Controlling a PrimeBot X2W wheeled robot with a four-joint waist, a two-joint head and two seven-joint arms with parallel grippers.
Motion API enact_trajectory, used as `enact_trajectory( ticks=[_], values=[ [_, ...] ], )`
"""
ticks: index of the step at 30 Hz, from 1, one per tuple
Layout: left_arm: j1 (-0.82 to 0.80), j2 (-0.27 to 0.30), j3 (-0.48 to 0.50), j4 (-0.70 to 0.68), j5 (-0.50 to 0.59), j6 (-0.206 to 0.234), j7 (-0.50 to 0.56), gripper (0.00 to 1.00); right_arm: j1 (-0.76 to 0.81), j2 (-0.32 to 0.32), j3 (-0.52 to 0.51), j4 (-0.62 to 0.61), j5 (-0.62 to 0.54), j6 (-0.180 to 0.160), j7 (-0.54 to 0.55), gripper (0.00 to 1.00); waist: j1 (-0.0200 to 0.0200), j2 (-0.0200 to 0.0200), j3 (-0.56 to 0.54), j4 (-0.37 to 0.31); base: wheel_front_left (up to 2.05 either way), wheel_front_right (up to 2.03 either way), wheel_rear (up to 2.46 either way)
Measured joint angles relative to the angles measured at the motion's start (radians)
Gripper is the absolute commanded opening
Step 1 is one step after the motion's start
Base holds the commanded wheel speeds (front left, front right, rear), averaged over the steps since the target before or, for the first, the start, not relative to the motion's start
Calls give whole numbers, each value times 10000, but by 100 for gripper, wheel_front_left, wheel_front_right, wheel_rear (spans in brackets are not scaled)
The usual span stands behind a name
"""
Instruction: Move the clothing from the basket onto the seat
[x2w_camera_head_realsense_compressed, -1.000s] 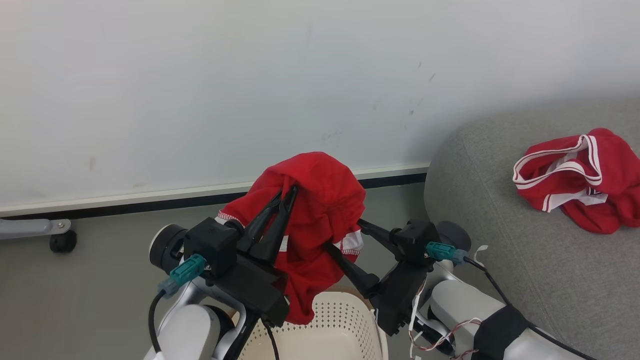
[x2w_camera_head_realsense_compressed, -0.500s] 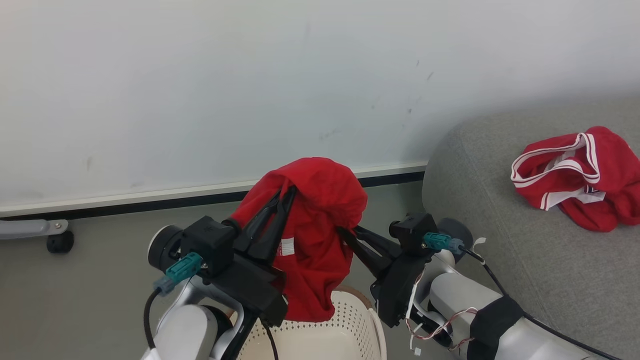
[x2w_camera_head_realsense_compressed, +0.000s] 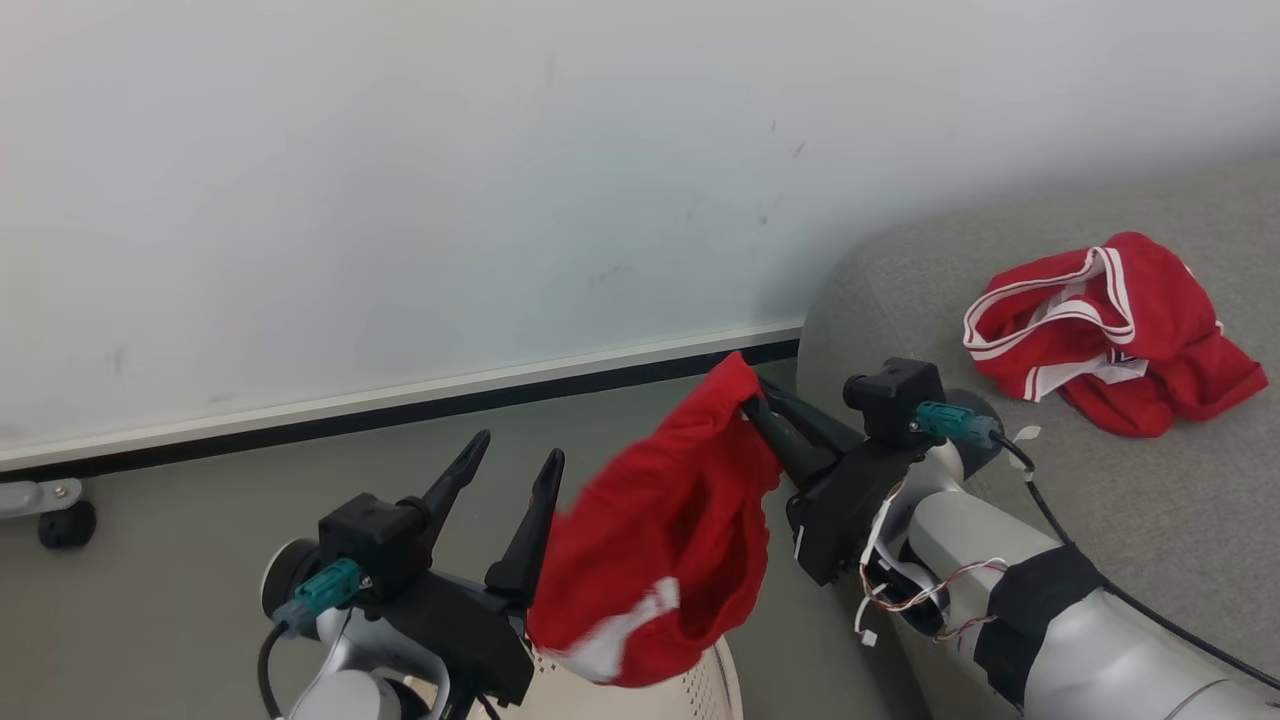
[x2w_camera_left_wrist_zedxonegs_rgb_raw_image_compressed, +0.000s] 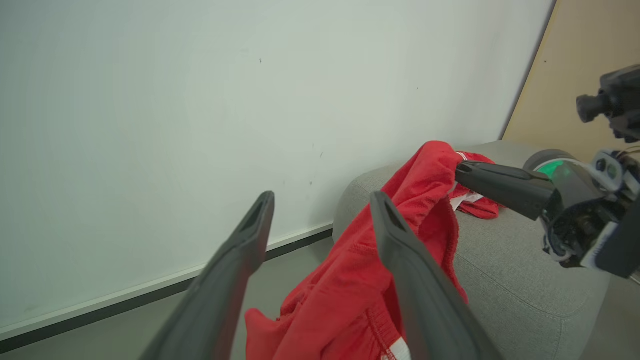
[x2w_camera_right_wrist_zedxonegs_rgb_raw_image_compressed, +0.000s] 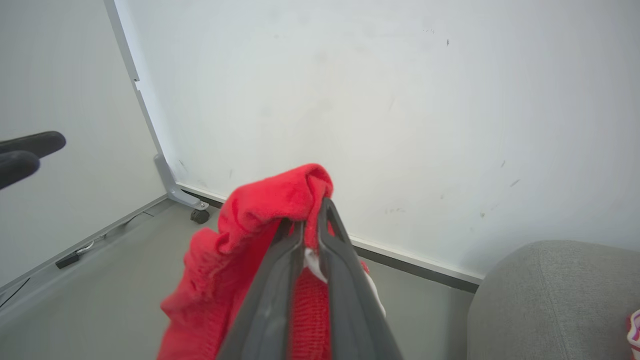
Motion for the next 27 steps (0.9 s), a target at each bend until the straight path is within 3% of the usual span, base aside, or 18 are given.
enact_trajectory(
  ticks=[15,27],
  values=[
    [949,46,-347,96,-77,-15,-391,100,-107,-1292,-1035,-596,-123,-23,0,0,0,0,-85,-1232,0,0,0],
    [1231,-182,-826,94,-75,-96,-723,100,117,-2150,-1503,-2249,-723,-378,0,0,0,0,-73,-2644,0,0,0]
  ],
)
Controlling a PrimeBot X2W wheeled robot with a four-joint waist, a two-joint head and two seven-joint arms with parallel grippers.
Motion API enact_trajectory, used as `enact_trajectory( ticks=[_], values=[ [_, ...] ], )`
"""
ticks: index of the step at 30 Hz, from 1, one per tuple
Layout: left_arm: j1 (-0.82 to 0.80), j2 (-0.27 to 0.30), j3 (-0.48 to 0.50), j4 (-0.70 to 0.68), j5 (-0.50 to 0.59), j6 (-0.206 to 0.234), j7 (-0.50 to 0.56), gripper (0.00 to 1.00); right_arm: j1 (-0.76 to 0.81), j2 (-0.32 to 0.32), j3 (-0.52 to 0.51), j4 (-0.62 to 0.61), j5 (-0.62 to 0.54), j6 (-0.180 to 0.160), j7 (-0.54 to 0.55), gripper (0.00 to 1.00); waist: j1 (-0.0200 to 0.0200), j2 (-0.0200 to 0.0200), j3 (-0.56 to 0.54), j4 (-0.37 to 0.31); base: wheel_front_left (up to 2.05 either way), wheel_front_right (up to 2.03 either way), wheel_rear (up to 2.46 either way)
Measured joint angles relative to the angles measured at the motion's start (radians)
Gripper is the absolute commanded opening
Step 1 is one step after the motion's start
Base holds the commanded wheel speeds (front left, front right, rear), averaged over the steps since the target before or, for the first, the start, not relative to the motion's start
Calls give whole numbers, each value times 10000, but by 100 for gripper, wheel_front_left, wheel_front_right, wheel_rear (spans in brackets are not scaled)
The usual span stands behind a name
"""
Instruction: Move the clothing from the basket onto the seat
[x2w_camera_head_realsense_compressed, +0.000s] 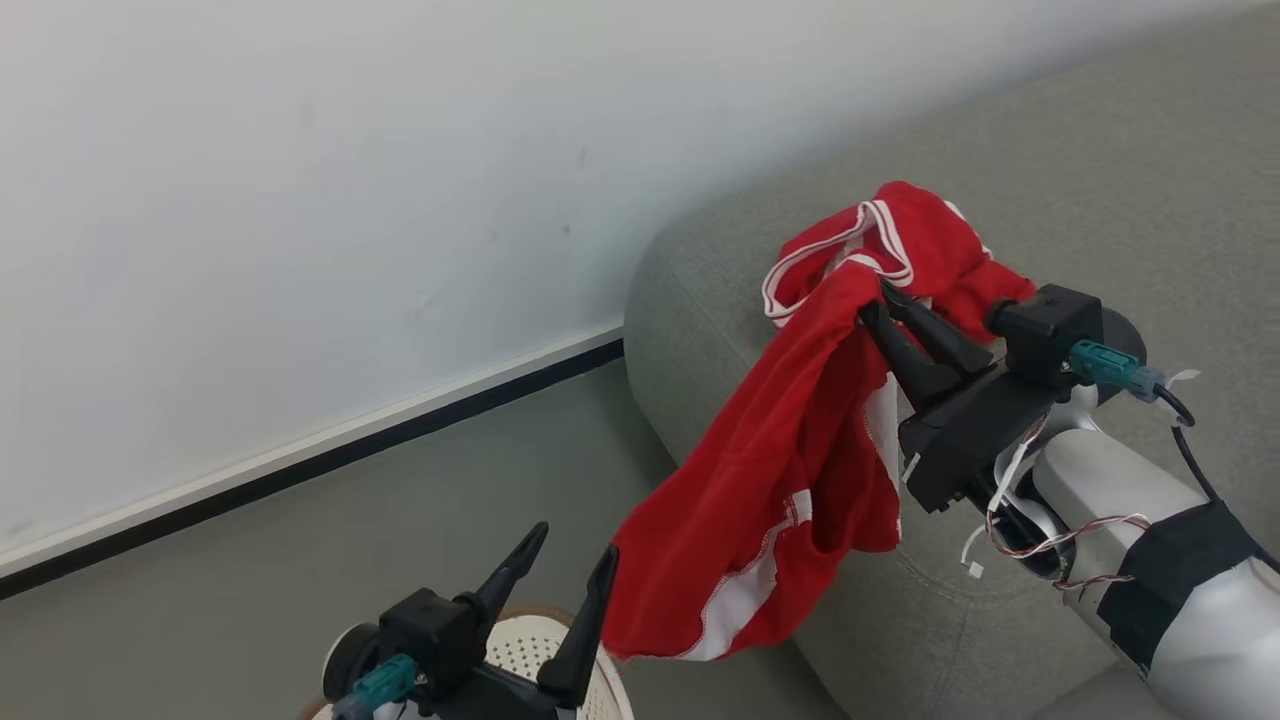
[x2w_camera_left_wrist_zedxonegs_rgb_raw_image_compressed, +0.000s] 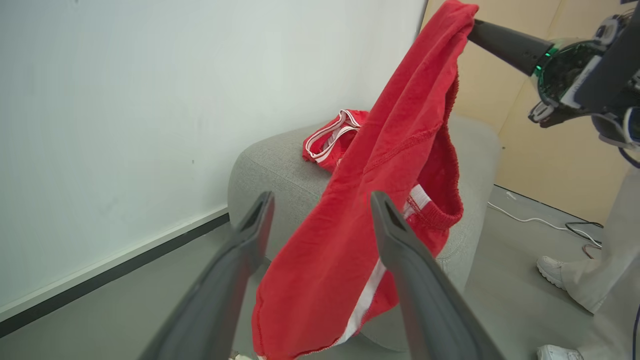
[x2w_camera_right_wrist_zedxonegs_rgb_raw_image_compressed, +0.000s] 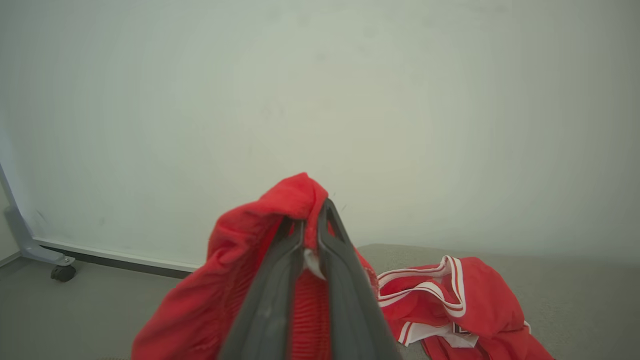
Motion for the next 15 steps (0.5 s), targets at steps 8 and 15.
enact_trajectory(
  ticks=[8,15],
  values=[
    [98,-77,-236,0,8,-2,-104,100,4,-255,-155,-848,-274,-148,0,0,0,0,187,-868,0,0,0],
    [42,-117,-454,13,67,-4,-163,100,201,-742,-464,-1294,-339,-349,0,0,0,0,521,-1285,0,0,0]
  ],
)
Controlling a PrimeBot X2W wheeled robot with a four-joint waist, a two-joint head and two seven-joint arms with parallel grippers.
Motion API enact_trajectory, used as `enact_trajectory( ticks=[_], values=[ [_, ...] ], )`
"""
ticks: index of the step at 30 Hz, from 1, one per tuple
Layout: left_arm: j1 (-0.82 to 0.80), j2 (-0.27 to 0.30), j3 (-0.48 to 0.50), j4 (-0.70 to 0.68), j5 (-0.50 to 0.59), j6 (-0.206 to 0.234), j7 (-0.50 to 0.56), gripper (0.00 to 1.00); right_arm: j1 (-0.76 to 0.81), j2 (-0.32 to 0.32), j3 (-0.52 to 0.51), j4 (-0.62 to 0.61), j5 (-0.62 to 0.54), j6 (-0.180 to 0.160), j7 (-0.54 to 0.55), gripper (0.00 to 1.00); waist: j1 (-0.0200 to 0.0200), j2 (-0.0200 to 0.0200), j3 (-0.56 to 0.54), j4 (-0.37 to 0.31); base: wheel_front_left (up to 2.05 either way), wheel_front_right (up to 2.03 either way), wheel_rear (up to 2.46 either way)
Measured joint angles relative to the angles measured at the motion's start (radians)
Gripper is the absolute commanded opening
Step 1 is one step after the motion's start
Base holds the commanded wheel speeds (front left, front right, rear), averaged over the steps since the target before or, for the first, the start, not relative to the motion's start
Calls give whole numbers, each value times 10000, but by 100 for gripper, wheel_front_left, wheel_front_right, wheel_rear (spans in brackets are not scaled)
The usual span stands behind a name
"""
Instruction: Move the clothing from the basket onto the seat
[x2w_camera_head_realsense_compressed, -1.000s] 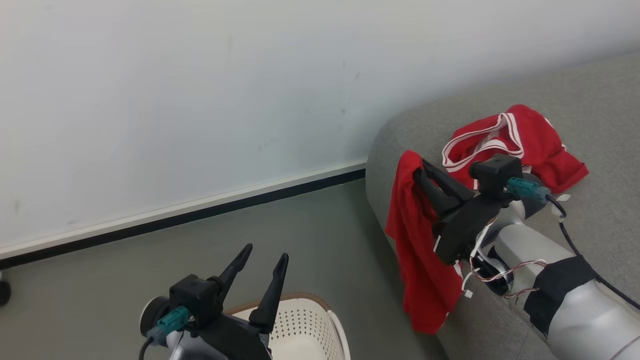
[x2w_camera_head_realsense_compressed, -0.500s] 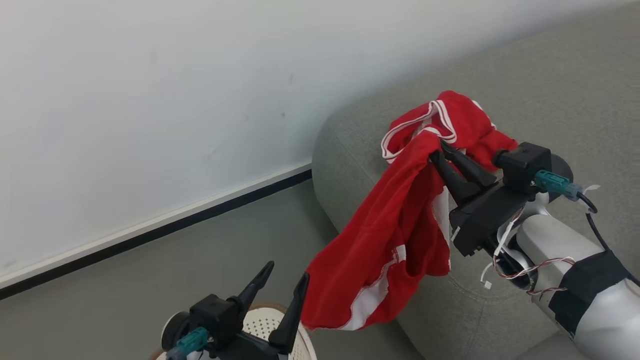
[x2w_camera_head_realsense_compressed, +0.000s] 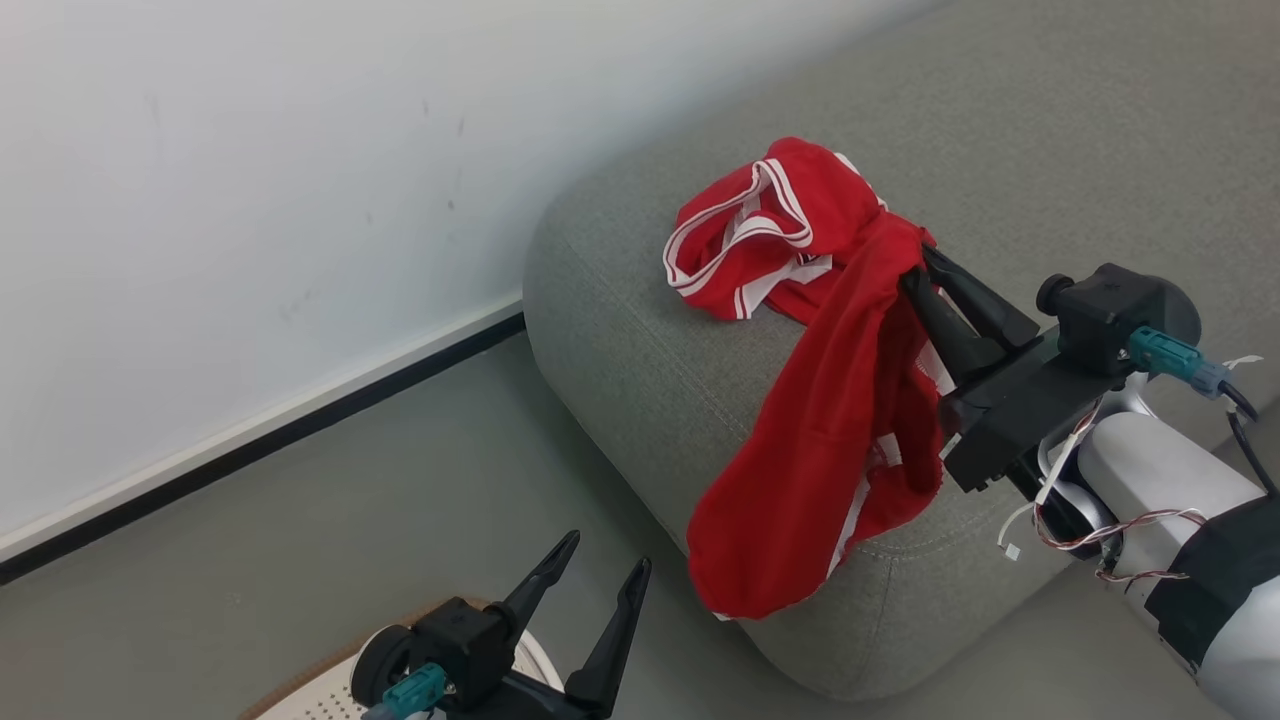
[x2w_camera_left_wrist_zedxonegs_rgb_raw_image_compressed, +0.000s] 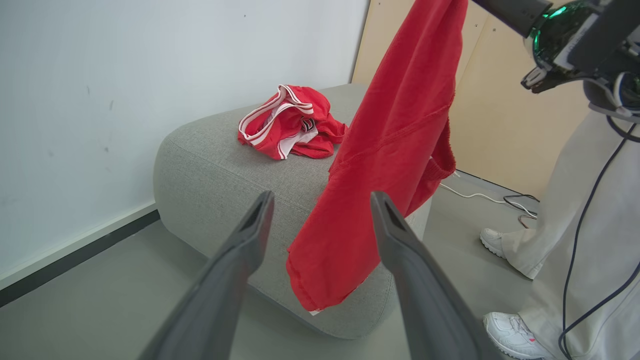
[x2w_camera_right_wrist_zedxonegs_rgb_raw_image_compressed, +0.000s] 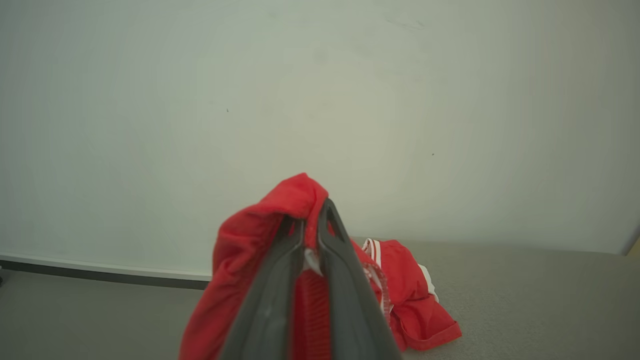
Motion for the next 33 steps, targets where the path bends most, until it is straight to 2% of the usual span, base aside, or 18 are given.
enact_trajectory(
  ticks=[6,12,22,26,33],
  values=[
    [-85,2,-127,10,161,-4,-10,100,-14,-268,-251,-163,-174,-169,0,0,0,0,390,-182,0,0,0],
    [-412,38,-230,-232,364,-10,52,100,-472,-577,-842,-109,-113,-178,-2,0,0,0,880,-116,0,0,0],
    [-1213,165,-466,-1187,922,-15,203,100,-3562,-905,-2117,1239,245,-77,109,0,2,1,2020,307,0,0,0],
    [-1596,163,-633,-1553,1028,-86,349,100,-4942,-1329,-2623,2046,244,-92,362,0,2,0,2540,564,0,0,0],
    [-2061,395,-690,-1965,1237,-88,639,100,-6413,-2142,-3231,3405,75,-642,717,0,2,1,3477,1138,0,0,0]
  ],
)
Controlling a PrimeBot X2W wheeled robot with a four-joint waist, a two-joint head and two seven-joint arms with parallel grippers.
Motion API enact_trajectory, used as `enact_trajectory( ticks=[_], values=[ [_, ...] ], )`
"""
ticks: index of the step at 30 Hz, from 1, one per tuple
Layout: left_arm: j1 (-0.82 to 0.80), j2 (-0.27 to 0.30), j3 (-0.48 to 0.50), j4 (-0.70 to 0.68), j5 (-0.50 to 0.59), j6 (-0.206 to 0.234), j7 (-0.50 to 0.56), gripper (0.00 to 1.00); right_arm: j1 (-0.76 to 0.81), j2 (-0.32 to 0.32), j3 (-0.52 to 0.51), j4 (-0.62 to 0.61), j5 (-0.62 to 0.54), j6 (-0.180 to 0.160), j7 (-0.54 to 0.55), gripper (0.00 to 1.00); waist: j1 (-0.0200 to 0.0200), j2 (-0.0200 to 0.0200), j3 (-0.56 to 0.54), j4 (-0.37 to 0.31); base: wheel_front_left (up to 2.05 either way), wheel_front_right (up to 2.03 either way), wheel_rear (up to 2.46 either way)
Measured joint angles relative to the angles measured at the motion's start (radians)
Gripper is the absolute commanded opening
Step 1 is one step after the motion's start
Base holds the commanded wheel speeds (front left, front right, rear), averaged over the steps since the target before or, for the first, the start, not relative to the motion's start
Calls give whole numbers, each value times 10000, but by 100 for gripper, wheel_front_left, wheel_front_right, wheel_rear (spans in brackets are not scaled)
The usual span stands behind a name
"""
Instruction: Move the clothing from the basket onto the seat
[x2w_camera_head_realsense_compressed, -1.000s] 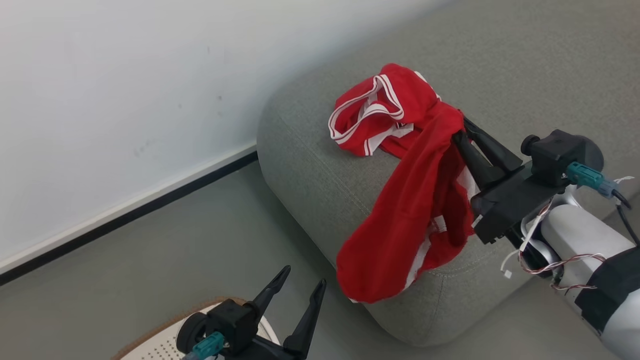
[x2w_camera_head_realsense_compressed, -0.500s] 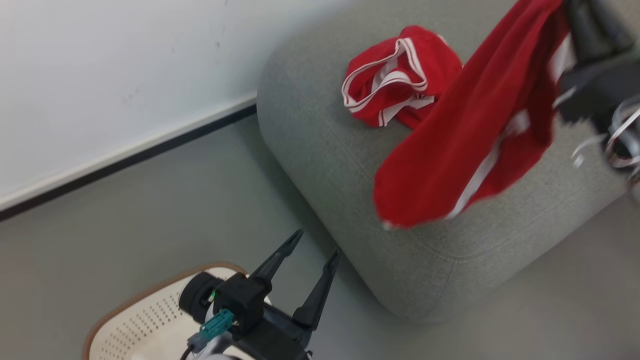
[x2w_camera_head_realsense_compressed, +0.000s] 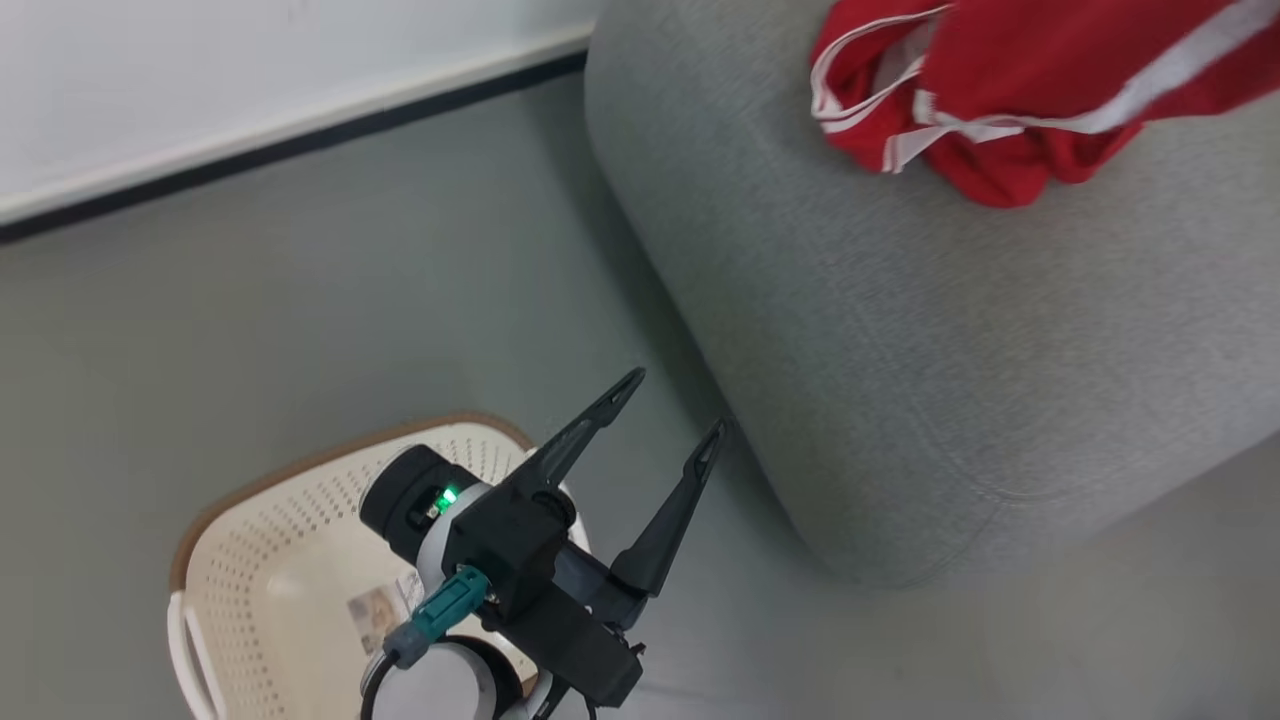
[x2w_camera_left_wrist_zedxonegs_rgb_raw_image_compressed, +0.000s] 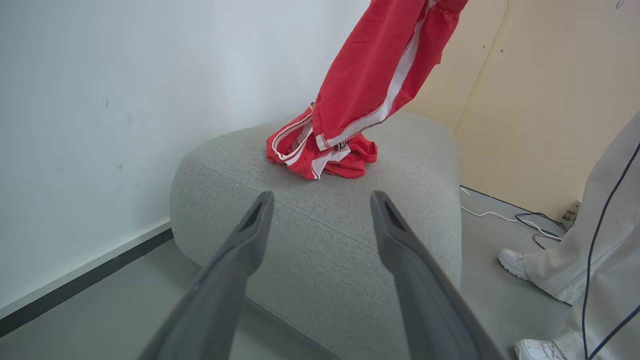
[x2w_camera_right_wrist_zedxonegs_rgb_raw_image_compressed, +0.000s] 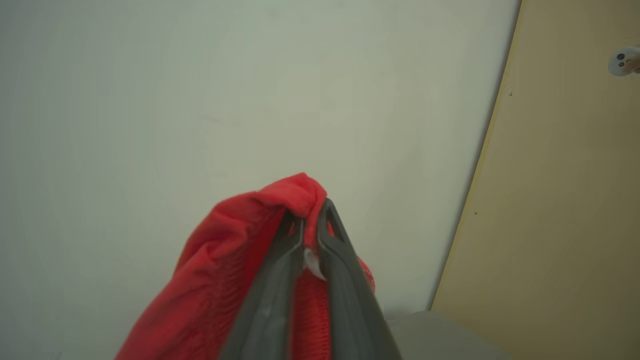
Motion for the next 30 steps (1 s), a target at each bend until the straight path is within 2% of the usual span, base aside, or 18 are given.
enact_trajectory(
  ticks=[3,8,12,15,22,25,29,30],
  values=[
    [-171,44,-10,-224,54,0,107,100,-208,-272,-115,435,-71,-261,79,0,0,0,397,301,0,0,0],
    [-480,132,-59,-558,293,-2,336,100,-221,-311,-253,1095,-69,-552,75,0,1,1,1087,821,0,0,0],
    [-785,288,-48,-723,380,-4,431,100,-197,-38,-215,1576,-75,-769,61,0,0,1,1671,1192,0,0,0],
    [-951,330,-36,-842,445,-8,541,100,-44,472,-142,1960,-69,-836,58,0,1,1,2109,1423,0,0,0],
    [-1220,493,-4,-936,537,-8,675,100,510,1714,67,2725,44,-842,-13,0,1,0,3032,1763,0,0,0],
    [-1237,545,-6,-903,537,-10,675,100,514,1952,134,3016,96,-825,-31,0,-1,0,3322,1817,0,0,0],
    [-1299,608,4,-825,535,-10,673,100,519,2167,221,3348,96,-614,-117,0,0,0,3497,1767,0,0,0],
    [-1339,617,4,-792,535,-12,671,100,518,2211,240,3392,94,-550,-142,25,0,0,3500,1728,0,0,0]
  ],
)
